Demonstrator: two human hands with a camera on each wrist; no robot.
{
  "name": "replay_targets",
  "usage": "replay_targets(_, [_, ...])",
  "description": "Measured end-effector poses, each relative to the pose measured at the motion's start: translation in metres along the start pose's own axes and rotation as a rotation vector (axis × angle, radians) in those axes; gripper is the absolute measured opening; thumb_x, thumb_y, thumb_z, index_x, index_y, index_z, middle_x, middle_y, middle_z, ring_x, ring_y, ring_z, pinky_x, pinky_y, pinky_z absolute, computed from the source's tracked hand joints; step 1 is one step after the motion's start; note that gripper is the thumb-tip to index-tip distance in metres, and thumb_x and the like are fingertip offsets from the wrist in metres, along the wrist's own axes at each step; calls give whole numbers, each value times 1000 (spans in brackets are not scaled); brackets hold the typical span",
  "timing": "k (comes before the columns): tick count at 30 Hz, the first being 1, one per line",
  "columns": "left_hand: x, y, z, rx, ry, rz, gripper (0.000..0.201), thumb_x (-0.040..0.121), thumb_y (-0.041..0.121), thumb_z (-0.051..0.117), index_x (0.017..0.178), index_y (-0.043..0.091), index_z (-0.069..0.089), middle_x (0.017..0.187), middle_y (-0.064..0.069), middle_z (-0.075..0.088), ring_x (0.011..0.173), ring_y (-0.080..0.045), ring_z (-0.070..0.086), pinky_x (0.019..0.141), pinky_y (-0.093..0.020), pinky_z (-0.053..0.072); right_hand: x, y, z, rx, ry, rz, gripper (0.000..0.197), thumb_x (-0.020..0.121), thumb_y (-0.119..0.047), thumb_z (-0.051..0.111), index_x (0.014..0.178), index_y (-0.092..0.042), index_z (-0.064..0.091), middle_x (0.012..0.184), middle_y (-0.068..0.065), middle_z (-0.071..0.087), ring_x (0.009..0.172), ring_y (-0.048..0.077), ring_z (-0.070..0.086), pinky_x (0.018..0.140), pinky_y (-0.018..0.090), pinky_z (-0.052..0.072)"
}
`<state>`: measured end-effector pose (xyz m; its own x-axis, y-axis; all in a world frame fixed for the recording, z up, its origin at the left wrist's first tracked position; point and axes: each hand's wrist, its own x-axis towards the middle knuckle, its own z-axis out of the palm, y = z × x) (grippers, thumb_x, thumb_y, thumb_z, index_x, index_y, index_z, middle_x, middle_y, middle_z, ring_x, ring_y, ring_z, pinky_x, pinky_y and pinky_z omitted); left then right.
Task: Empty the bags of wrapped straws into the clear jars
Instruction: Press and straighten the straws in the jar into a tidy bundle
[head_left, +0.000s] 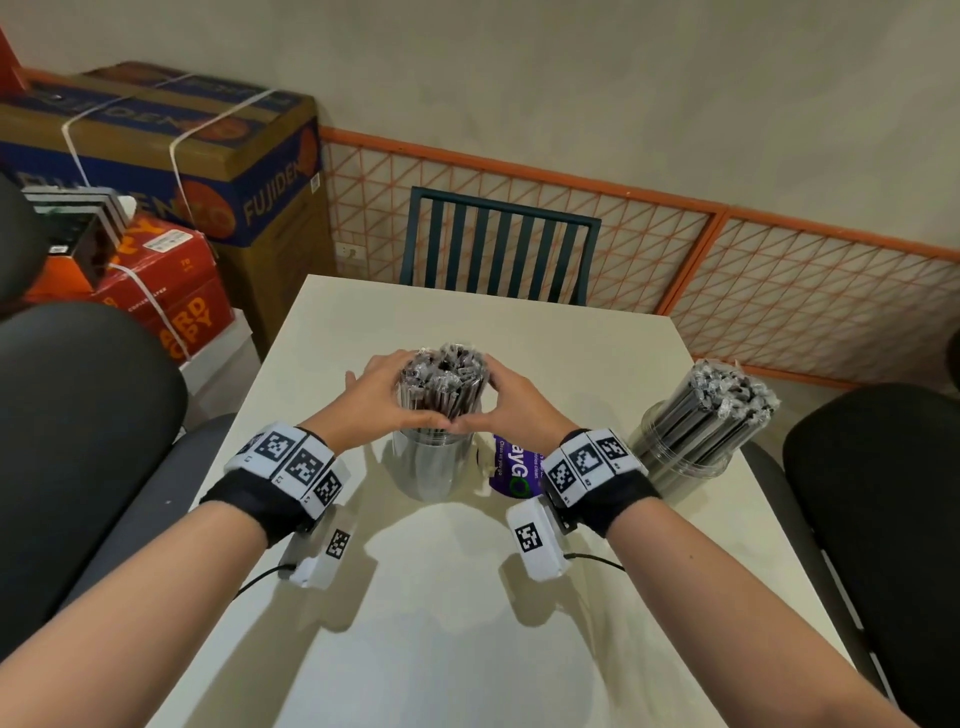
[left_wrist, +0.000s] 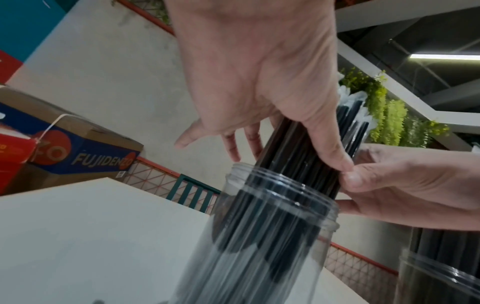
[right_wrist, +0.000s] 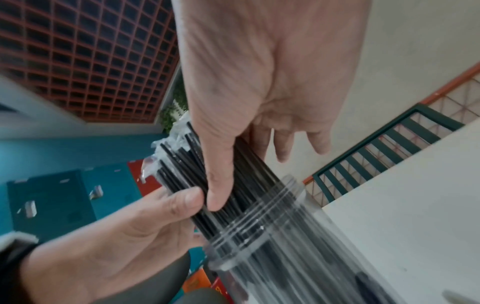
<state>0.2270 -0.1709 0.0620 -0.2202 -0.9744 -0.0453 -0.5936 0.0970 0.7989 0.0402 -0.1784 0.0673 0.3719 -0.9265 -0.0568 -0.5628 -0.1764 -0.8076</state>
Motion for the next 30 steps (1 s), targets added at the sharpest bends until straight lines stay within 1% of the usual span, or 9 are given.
replay_targets(3, [-2, -1, 0, -5, -20, -8, 95, 43, 67, 74, 126, 41, 38, 117, 11, 45, 132, -23, 34, 111, -60, 21, 3, 2, 1, 10, -17, 13, 82, 71, -18, 80, 140, -14, 36, 138, 5, 52, 128, 19, 47, 108, 35, 39])
replay_targets(8, [-7, 5, -2, 46, 19, -28, 91, 64, 40, 80, 140, 28, 32, 141, -4, 41, 136, -24, 28, 114, -56, 16, 2, 4, -2, -16, -36, 18, 80, 71, -20, 81, 138, -14, 37, 138, 4, 51, 128, 18, 46, 105, 32, 38])
replay_targets(13, [-11, -1, -6, 33, 2, -1, 105, 51, 57, 78, 140, 28, 31, 144, 1, 39, 136, -20, 27, 113, -55, 19, 0, 4, -6, -34, -28, 0, 77, 72, -16, 80, 137, -13, 39, 138, 3, 51, 127, 17, 46, 100, 24, 35])
replay_targets(16, [-14, -4, -8, 30, 41, 7, 95, 62, 45, 81, 141, 28, 30, 145, 1, 37, 135, -19, 27, 114, -50, 21, -4, 4, -8, -92, -27, 15, 78, 74, -16, 78, 140, -14, 36, 142, 3, 47, 131, 16, 42, 99, 20, 30])
replay_targets(19, [-24, -8, -14, -12, 98, -6, 87, 68, 39, 77, 141, 30, 30, 143, 1, 37, 134, -17, 29, 110, -39, 24, -11, 5, -13, -122, -6, 43, 79, 77, -14, 75, 142, -13, 31, 144, 4, 45, 134, 17, 40, 107, 24, 30])
replay_targets(22, [-43, -16, -12, -62, 231, -62, 84, 71, 37, 75, 141, 25, 30, 139, 0, 40, 129, -15, 34, 105, -33, 28, -24, 6, -21, -133, 44, 141, 74, 85, -14, 67, 145, -15, 24, 141, 6, 47, 132, 23, 42, 105, 30, 34])
replay_targets(26, [-90, -22, 19, -229, 369, -231, 68, 80, 33, 68, 137, 15, 35, 130, -5, 46, 114, -17, 47, 86, -20, 40, -69, 4, -31, -80, 82, 114, 62, 90, -17, 61, 142, -18, 29, 123, 5, 59, 116, 21, 55, 97, 32, 46])
replay_targets(28, [-115, -14, 47, -338, 334, -321, 51, 88, 29, 58, 131, 8, 40, 119, -12, 51, 97, -23, 58, 59, -11, 44, -104, 9, -40, -34, 11, 100, 57, 90, -17, 61, 140, -19, 33, 114, 4, 64, 108, 19, 60, 93, 30, 48])
replay_targets(30, [-132, -2, 80, -393, 206, -400, 40, 93, 23, 51, 125, 1, 44, 113, -18, 52, 76, -15, 59, 43, -9, 43, -141, 23, -58, -28, -89, 124, 47, 91, -19, 59, 134, -21, 40, 109, 5, 67, 102, 20, 64, 89, 31, 49])
